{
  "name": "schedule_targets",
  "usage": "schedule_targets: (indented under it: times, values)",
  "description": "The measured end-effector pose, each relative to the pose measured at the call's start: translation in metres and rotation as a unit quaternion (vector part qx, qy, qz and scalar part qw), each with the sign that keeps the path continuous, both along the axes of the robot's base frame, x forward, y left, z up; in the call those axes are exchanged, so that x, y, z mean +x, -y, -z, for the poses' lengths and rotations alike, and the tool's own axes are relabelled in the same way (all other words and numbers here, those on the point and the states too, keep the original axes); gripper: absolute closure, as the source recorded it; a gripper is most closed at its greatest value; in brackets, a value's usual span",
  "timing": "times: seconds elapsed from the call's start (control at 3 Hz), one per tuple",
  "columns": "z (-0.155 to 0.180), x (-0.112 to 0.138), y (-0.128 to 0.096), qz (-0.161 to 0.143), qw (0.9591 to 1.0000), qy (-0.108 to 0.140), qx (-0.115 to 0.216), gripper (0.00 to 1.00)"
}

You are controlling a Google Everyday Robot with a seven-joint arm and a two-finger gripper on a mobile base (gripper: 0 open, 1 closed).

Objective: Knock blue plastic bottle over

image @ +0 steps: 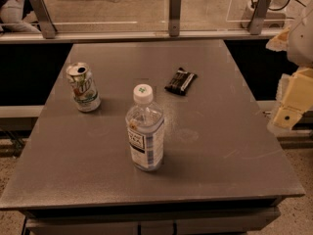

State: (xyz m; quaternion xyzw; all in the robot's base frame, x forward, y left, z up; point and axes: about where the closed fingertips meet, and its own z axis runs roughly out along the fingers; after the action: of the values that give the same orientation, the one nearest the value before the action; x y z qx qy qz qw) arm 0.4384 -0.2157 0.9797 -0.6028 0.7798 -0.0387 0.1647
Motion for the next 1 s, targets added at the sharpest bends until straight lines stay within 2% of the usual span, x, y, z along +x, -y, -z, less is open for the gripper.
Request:
schedule_targets:
  times: [0.33,0.67,1.0]
  values:
    - [0.0,0.0,0.0,0.0,1.0,0.0,0.0,0.0]
    - [0.0,0.004,-0.018,-0.018,0.9985,0.022,0.046,0.0]
    - [0.01,0.013,-0.055,-0.066,0.9869,0.069,0.13,0.0]
